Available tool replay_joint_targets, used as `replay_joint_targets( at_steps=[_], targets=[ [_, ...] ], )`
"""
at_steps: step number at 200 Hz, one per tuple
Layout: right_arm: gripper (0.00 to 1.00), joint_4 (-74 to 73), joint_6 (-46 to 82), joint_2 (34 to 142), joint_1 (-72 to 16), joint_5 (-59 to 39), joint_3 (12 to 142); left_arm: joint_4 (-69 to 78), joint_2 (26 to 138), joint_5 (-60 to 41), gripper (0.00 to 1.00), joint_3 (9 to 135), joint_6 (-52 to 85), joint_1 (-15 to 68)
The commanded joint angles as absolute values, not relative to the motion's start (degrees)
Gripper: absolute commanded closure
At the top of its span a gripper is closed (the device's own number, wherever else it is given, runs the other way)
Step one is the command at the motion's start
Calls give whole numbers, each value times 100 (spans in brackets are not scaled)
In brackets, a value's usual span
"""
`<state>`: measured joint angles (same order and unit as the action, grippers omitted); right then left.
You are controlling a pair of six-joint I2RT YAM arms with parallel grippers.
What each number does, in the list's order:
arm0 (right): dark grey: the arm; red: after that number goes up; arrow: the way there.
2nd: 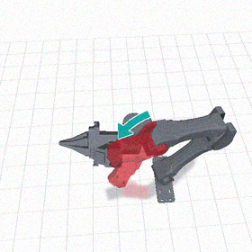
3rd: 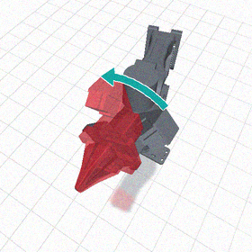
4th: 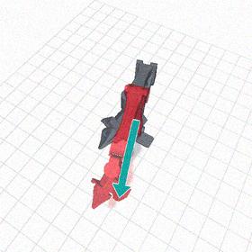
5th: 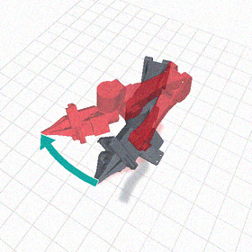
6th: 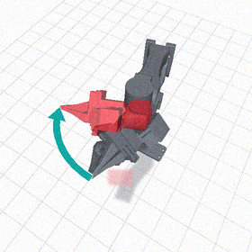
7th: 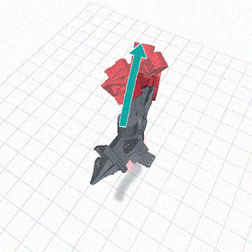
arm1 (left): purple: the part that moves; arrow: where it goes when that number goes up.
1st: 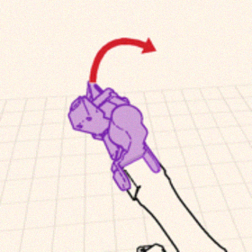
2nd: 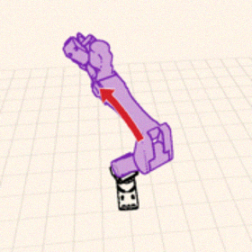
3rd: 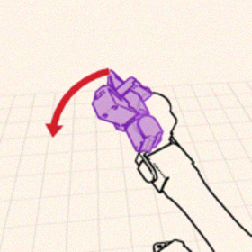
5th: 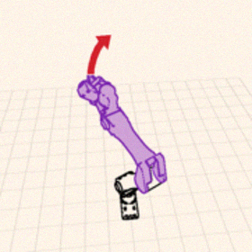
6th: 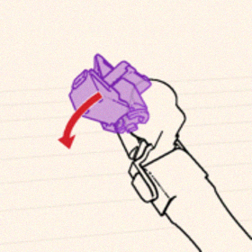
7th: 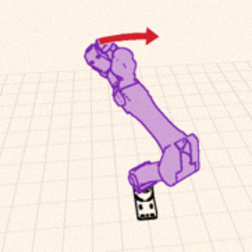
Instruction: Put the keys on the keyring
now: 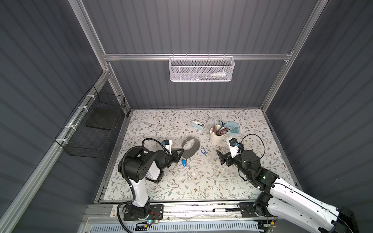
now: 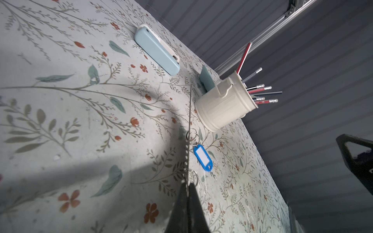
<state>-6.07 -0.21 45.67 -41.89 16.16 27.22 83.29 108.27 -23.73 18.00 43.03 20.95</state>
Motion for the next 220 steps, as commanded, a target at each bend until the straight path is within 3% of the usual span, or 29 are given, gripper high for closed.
replay_joint_targets(
  at_steps=[1,21,83,152,167,174,220],
  targets=[
    [1,-740,60,4583,-4131,1555,2795,8764,10983,-2423,99,1942,4435,1962],
    [1,-798,124,4553,-4003,1501,2747,8379,10958,-2225,96,1996,4417,1836],
    [1,-975,622,4296,-3143,775,2608,6400,10221,-752,50,2099,4242,1564],
    [1,-1288,1074,4213,-1789,373,2616,2281,7623,522,24,3133,3407,1489],
    [1,-1539,1340,4185,-1339,341,2469,1555,7056,818,11,3402,3072,1492],
    [1,-1624,1467,4193,-1147,405,2426,1273,6777,954,1,3490,2874,1491],
    [1,-2209,1856,4655,-329,1296,2100,-53,5829,2852,0,3789,2163,1481]
  ],
)
